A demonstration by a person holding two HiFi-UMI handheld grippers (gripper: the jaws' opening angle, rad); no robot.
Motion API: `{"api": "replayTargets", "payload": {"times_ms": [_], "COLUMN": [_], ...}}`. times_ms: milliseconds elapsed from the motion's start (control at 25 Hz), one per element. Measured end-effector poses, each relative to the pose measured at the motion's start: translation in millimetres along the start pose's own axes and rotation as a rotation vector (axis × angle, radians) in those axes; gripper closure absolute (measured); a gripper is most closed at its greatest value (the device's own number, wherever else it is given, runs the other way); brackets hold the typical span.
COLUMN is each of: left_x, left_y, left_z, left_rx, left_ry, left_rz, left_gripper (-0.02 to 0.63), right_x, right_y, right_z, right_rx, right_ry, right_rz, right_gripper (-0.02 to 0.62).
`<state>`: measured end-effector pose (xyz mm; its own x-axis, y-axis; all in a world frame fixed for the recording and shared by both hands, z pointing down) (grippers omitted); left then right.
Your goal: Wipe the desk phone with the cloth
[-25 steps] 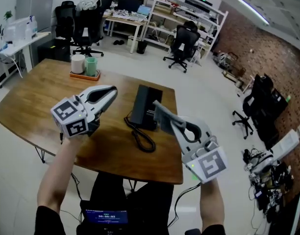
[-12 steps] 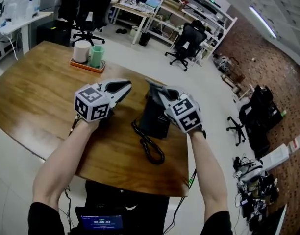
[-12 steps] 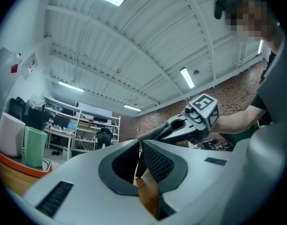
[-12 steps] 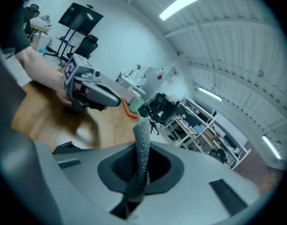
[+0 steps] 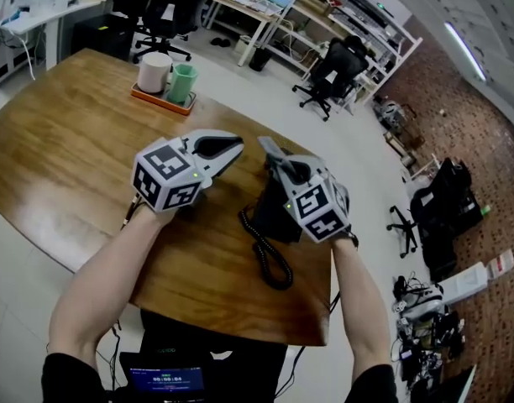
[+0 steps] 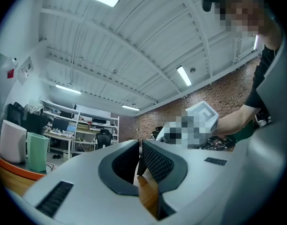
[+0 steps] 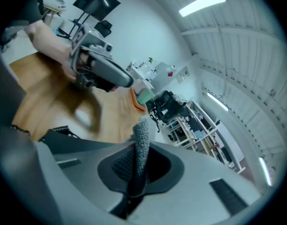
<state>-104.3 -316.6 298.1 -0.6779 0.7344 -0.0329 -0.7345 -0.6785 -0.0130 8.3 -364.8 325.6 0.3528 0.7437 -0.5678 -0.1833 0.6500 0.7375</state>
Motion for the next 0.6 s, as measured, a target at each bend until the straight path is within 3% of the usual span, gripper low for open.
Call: {"api": "replayTargets", "payload": {"times_ms": [120,240,320,360,440,520,600], "left_x": [0,-1,-1,-2,-3,-3,-3], "left_y": [1,-2,-5,-6,-6,-6,-5], "left_z": [1,1,2,2,3,4,5], "left_rx": [0.000,-0.002,-0.008,-0.012,-0.019,-0.017,-0.011], "left_ry": [0.003,0.006,0.009,0.011,0.013,0.012,0.011], "left_rz": [-0.004,0.004,0.014,0.018,0.023,0.023,0.022], "left_gripper": [0.598,0.598,0.598,0.598,0.598,0.598,0.598], "right_x": [27,63,74,73,60,36,11], "right_y": [50,109,120,110,65,11,-27], "right_z": [1,7,6,2,-9,-13,-7], "right_rx": [0.120,0.304,0.370,0.340,0.181,0.021,-0.093], "right_ry": [-0.045,-0.074,-0.101,-0.126,-0.161,-0.130,-0.075], "right_rz": [-0.128,-0.357,-0.412,-0.387,-0.259,-0.082,0.034], "right_gripper": [0.571,0.571,0.571,0.571,0.571,0.571,0.571]}}
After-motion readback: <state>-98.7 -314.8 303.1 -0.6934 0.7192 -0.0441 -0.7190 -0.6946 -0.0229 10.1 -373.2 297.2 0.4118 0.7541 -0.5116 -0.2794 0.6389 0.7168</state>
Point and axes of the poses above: the fingertips, and each gripper's own axes: x backward along the fingers, y to its left, z out of its underside, the point moved 2 cm from there along x, backward along the fingers, and after that the axes turned 12 degrees about y, right-handed, at the moved point
